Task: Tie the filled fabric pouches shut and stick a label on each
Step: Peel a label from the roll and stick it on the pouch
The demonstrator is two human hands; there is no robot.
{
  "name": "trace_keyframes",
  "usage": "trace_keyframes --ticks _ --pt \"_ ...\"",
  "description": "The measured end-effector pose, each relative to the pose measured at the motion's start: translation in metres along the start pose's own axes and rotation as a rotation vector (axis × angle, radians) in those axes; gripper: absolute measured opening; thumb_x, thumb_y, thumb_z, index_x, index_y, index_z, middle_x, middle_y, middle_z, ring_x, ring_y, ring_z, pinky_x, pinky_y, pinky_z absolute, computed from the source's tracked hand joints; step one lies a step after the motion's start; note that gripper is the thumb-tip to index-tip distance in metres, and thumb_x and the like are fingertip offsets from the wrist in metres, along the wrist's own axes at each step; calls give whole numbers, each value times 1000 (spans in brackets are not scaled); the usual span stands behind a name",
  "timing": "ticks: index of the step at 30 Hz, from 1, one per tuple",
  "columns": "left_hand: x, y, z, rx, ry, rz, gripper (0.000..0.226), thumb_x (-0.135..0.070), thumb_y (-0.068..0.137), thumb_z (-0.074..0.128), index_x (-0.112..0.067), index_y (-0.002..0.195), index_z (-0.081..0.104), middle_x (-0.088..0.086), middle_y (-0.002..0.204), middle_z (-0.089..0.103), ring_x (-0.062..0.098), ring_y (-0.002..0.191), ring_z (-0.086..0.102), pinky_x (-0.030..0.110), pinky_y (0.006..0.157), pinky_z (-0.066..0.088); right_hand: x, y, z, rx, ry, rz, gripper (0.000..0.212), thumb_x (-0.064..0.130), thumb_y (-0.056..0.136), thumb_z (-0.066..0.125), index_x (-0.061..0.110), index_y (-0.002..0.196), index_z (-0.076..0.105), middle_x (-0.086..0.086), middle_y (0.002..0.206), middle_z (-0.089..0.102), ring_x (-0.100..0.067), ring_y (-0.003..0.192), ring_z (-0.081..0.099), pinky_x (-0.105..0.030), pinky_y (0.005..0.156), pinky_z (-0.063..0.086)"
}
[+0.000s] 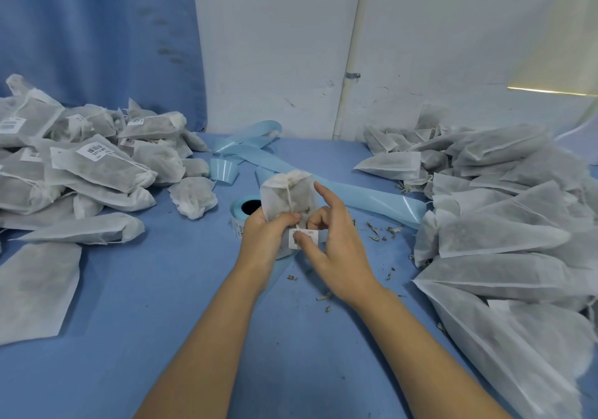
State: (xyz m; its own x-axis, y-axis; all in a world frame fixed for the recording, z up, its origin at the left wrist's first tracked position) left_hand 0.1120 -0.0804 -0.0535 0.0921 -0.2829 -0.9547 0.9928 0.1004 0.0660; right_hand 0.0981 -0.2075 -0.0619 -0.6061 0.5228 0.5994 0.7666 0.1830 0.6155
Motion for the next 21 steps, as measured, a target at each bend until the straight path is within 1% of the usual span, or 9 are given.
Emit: trace_keyframes --ticks 2,4,8,12,15,16,18,20,21 --pt "0 0 0 4 -2 -5 16 -5 83 65 -20 82 71 2 83 74 15 76 70 27 70 54 1 0 -1 -1 -13 1 70 28 87 61 27 146 22 20 84 47 -4 92 48 -13 89 36" --pt "0 0 -1 19 -5 -10 15 -6 84 65 -20 84 71 4 86 75 16 79 70 30 74 54 2 0 -3 -1 -16 8 72 26 87 63 24 147 23 20 84 47 -7 92 49 -20 90 39" --pt "1 0 -1 34 -15 -12 13 -7 84 65 -18 86 71 4 86 75 16 79 70 26 70 54 5 1 -3 -9 -66 2 78 22 86 69 17 148 24 19 84 46 -14 93 51 -35 91 44" --pt "1 0 -1 28 -39 -8 13 -7 84 65 -17 88 72 3 87 75 17 81 71 26 70 55 5 3 0 -42 -103 41 87 24 83 74 13 150 19 19 83 46 -15 93 52 -42 93 44" --pt "0 0 -2 18 -58 -6 19 -7 84 66 -22 78 75 1 84 75 16 79 71 27 72 56 3 2 1 -93 -92 126 97 31 78 77 18 150 14 16 86 48 -7 89 49 -36 89 44" --pt "0 1 -3 11 -60 -11 20 -8 83 66 -24 76 76 1 83 75 16 79 71 30 75 55 3 1 1 -110 -74 163 100 36 76 78 21 150 12 17 90 48 -4 89 47 -31 88 44" --pt "0 2 -4 -2 -82 -28 16 -9 83 67 -21 77 76 3 84 75 17 79 71 36 80 54 2 0 1 -133 4 249 103 41 71 80 27 148 13 20 100 45 -1 96 44 -21 85 40" --pt "0 2 -5 4 -125 -47 12 -9 82 68 -18 79 76 5 84 74 19 78 70 38 80 53 1 0 0 -135 146 348 97 37 70 83 30 143 20 16 109 48 -2 101 47 -16 84 40" --pt "0 2 -5 15 -150 -59 11 -11 81 69 -18 78 76 6 85 74 19 78 70 38 80 52 2 2 -1 -122 240 408 89 32 71 84 31 139 27 11 111 52 -4 101 52 -15 83 42"
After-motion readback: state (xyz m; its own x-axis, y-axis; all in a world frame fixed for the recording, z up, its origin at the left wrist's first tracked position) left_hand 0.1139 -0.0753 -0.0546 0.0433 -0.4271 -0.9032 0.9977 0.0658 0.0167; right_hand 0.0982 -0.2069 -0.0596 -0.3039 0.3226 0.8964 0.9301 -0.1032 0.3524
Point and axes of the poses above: each hand's wrist, its own y-axis towards the middle knuckle, its own z-axis out of the palm, x = y × z, the point moved 1 cm from there along y, towards the middle knuckle
